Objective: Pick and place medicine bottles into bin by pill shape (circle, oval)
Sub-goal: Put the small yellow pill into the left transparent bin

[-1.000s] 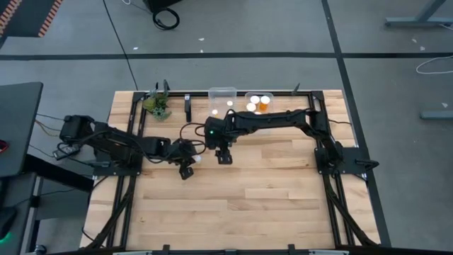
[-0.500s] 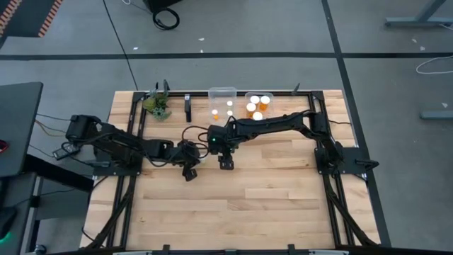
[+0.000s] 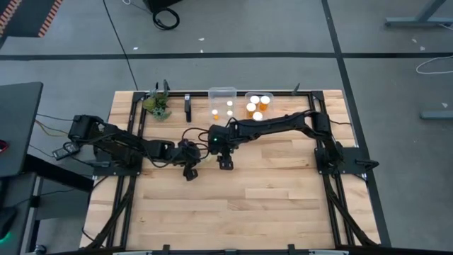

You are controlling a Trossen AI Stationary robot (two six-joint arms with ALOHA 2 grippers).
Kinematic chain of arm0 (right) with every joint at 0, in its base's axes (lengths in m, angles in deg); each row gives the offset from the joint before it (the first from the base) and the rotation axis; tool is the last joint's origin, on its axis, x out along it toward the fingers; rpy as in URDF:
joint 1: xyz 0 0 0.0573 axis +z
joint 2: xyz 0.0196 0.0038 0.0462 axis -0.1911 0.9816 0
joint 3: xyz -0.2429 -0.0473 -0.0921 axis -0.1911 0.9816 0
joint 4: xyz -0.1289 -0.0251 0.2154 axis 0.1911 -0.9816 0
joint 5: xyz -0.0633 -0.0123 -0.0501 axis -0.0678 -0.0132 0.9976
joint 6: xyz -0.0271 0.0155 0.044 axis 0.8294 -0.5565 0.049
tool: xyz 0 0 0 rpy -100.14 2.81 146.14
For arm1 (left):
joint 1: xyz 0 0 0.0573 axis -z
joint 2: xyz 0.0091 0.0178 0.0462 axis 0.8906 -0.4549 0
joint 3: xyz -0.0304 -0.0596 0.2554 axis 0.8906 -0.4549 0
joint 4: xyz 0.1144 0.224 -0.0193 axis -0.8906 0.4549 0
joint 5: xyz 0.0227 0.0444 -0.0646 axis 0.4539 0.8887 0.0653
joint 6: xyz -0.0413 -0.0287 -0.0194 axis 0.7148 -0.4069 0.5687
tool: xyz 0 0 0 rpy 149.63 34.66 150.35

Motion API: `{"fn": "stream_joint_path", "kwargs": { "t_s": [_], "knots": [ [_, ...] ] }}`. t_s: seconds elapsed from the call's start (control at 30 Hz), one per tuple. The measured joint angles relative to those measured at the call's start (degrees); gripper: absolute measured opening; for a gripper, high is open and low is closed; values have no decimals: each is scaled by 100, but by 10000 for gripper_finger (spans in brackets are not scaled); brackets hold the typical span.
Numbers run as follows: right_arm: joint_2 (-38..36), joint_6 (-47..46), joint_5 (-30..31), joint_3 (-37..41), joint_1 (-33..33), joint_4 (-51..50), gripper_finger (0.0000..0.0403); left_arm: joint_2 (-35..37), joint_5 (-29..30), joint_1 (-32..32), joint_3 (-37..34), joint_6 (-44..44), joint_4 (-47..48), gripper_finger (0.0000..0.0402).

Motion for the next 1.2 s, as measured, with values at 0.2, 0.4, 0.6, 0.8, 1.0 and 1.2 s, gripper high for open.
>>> {"fn": "stream_joint_path", "kwargs": {
  "t_s": [0.2,0.4,0.6,0.8,1.0,1.2],
  "knots": [
    [2,352,-20,436,-166,366,220,0,80,21,0,-169,-590,37],
    [-33,792,-256,653,-446,642,220,-159,488,-15,0,-148,-1074,111],
    [-22,1114,-522,904,-625,1050,220,-573,533,-94,20,-117,-1648,188],
    [-22,1310,-825,1219,-610,1516,220,-886,514,-140,50,-154,-1890,207],
    [-22,1263,-910,1730,-698,2494,220,-984,511,-138,61,-241,-2020,195],
    [-22,1379,-1016,1786,-697,2722,220,-984,511,-138,61,-305,-1989,179]
  ]
}}
